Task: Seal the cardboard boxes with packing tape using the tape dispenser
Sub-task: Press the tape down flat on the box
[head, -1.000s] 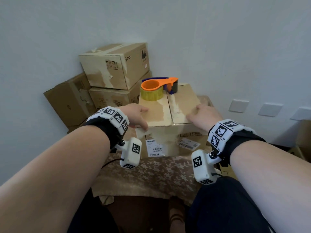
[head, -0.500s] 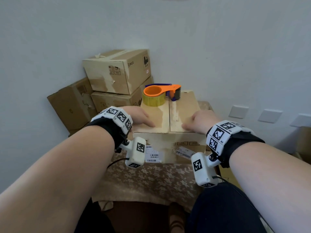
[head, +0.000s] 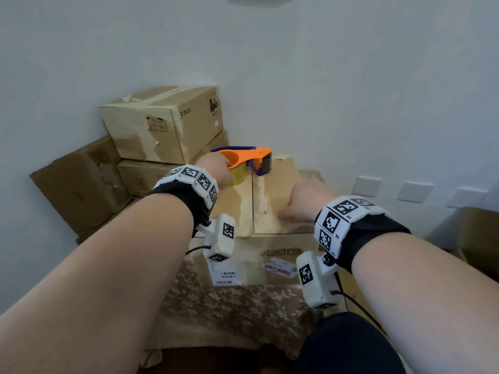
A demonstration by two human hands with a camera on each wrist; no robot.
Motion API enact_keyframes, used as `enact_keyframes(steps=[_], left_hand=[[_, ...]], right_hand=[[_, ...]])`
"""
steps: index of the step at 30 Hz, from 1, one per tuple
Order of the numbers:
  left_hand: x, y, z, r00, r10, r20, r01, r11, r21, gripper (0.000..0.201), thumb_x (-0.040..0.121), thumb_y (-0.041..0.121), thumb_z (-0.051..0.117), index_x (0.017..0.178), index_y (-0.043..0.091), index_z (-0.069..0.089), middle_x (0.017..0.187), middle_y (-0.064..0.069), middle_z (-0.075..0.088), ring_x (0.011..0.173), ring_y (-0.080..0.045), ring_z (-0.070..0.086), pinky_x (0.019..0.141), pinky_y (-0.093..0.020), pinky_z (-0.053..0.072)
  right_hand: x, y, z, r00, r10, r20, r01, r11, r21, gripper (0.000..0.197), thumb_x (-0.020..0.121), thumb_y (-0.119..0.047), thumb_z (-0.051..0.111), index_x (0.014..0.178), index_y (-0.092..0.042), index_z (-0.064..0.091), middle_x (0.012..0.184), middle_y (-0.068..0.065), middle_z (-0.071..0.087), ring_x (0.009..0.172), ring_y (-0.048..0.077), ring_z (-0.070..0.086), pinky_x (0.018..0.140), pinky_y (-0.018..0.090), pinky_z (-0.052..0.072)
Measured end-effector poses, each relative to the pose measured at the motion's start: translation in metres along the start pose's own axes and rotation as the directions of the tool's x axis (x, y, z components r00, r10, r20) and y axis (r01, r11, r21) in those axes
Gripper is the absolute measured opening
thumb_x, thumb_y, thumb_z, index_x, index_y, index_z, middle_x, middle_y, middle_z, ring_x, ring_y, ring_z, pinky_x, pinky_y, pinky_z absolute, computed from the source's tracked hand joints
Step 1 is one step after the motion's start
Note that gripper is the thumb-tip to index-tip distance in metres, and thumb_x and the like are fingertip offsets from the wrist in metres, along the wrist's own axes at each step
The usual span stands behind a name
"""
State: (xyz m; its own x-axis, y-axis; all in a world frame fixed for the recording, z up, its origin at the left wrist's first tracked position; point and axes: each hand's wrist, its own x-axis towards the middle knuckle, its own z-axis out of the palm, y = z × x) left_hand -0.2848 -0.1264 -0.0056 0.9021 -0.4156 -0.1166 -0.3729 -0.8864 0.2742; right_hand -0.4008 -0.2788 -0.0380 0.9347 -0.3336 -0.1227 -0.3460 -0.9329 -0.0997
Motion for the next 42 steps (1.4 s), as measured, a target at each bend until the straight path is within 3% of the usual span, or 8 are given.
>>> enact_keyframes(steps=[8, 12, 15, 18, 21, 26, 30, 42], left_hand=[[0.003, 0.003, -0.002, 0.998, 0.032, 0.058, -0.051, 0.926, 0.374, 0.034, 0.098, 0.023, 0.045, 0.125, 0.005, 0.057, 0.124, -0.012, 0.059, 0.112, -0.027, 0.057, 0.097, -0.034, 0.045], [-0.014, -0.003, -0.003, 0.997, 0.066, -0.029, -0.059, 0.982, 0.18, 0.032, 0.101, 0.016, 0.039, 0.125, 0.005, 0.056, 0.121, -0.015, 0.06, 0.095, -0.027, 0.058, 0.088, -0.032, 0.047], [-0.027, -0.012, -0.007, 0.996, 0.059, -0.068, -0.074, 0.966, -0.248, 0.025, 0.1, 0.018, 0.042, 0.116, 0.006, 0.056, 0.107, -0.014, 0.06, 0.09, -0.028, 0.061, 0.081, -0.042, 0.056], [-0.046, -0.007, -0.018, 1.0, 0.019, -0.002, -0.015, 0.672, -0.74, 0.017, 0.103, 0.017, 0.037, 0.11, 0.01, 0.051, 0.083, -0.005, 0.05, 0.065, -0.016, 0.053, 0.067, -0.038, 0.058], [-0.068, -0.003, -0.03, 0.999, -0.013, 0.031, 0.034, 0.382, -0.924, 0.018, 0.102, 0.019, 0.039, 0.109, 0.008, 0.052, 0.081, -0.004, 0.042, 0.058, -0.014, 0.041, 0.057, -0.039, 0.06], [-0.094, -0.003, -0.041, 0.988, 0.094, 0.122, 0.094, 0.257, -0.962, 0.023, 0.102, 0.026, 0.037, 0.094, 0.015, 0.055, 0.075, 0.001, 0.048, 0.052, -0.011, 0.032, 0.053, -0.027, 0.048], [-0.11, 0.0, -0.04, 0.967, 0.149, 0.209, 0.167, 0.251, -0.953, 0.029, 0.101, 0.03, 0.036, 0.079, 0.019, 0.052, 0.072, 0.002, 0.045, 0.053, -0.01, 0.028, 0.05, -0.02, 0.035], [-0.139, 0.009, -0.034, 0.937, 0.187, 0.295, 0.243, 0.258, -0.935, 0.026, 0.1, 0.033, 0.043, 0.091, 0.015, 0.058, 0.087, -0.01, 0.061, 0.073, -0.021, 0.06, 0.053, -0.026, 0.054]], right_hand=[[0.0, 0.002, 0.0, 1.0, 0.005, 0.01, -0.005, 0.999, -0.036, 0.033, 0.084, -0.036, 0.058, 0.058, -0.016, 0.052, 0.063, 0.001, 0.053, 0.062, 0.018, 0.054, 0.06, 0.026, 0.047], [-0.004, 0.005, 0.002, 0.998, 0.0, 0.066, 0.004, 0.998, -0.066, 0.028, 0.087, -0.038, 0.053, 0.071, -0.015, 0.059, 0.074, 0.003, 0.057, 0.075, 0.02, 0.058, 0.068, 0.028, 0.047], [-0.011, 0.008, 0.002, 0.992, -0.012, 0.128, 0.018, 0.999, -0.047, 0.038, 0.091, -0.043, 0.049, 0.113, -0.016, 0.066, 0.108, 0.006, 0.065, 0.1, 0.023, 0.06, 0.089, 0.033, 0.049], [-0.024, 0.01, -0.003, 0.995, 0.0, 0.101, -0.003, 0.999, 0.036, 0.046, 0.1, -0.037, 0.038, 0.138, -0.013, 0.049, 0.138, 0.011, 0.051, 0.127, 0.027, 0.047, 0.107, 0.035, 0.035], [-0.028, 0.013, -0.008, 0.997, 0.029, -0.076, -0.008, 0.964, 0.267, 0.042, 0.102, -0.029, 0.029, 0.117, -0.005, 0.06, 0.122, 0.018, 0.058, 0.117, 0.032, 0.051, 0.095, 0.033, 0.037], [-0.045, 0.002, -0.023, 0.996, 0.068, -0.058, 0.018, 0.487, 0.873, 0.038, 0.1, -0.044, 0.029, 0.122, -0.023, 0.052, 0.118, 0.005, 0.06, 0.104, 0.028, 0.061, 0.095, 0.046, 0.05], [-0.068, -0.008, -0.04, 0.999, -0.043, -0.029, 0.032, 0.081, 0.996, 0.037, 0.101, -0.043, 0.037, 0.097, -0.016, 0.062, 0.094, 0.013, 0.065, 0.082, 0.027, 0.065, 0.089, 0.048, 0.052], [-0.093, -0.015, -0.055, 0.99, -0.132, -0.045, 0.033, -0.089, 0.995, 0.06, 0.074, -0.072, 0.052, 0.099, -0.021, 0.07, 0.094, 0.003, 0.073, 0.081, 0.018, 0.068, 0.08, 0.034, 0.054]])
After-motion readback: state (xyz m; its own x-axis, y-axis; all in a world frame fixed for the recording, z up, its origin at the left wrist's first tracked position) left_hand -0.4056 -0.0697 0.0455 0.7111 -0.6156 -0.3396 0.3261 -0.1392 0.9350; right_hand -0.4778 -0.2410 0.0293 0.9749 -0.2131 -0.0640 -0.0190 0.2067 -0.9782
